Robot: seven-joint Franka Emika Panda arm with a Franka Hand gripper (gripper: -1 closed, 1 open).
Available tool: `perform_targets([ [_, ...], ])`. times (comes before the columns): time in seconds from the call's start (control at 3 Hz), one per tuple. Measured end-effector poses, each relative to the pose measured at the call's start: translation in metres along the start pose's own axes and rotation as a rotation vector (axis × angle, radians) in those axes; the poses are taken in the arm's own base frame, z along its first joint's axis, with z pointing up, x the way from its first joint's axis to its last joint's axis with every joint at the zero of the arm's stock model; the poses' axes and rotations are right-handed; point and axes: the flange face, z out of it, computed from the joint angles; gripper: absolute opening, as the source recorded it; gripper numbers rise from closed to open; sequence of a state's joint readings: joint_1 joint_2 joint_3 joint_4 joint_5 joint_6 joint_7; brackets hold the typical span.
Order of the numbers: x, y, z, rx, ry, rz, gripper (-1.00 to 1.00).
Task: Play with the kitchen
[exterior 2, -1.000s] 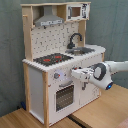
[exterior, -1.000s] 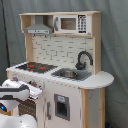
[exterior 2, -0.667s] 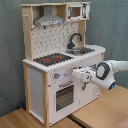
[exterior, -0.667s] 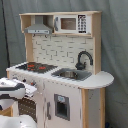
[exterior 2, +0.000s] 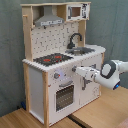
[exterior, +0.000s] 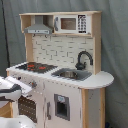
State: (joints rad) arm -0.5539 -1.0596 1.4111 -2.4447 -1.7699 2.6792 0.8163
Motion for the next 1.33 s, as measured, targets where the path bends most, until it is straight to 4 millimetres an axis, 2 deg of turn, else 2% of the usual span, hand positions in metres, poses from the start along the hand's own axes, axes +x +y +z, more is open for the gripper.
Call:
perform_targets([
  [0.67, 0.02, 0.027, -0.036, -0.029, 0.003, 0.21, 1.0],
  [1.33, 0.029, 0.046, -0.06, -0.057, -0.026, 0.464, 1.0],
])
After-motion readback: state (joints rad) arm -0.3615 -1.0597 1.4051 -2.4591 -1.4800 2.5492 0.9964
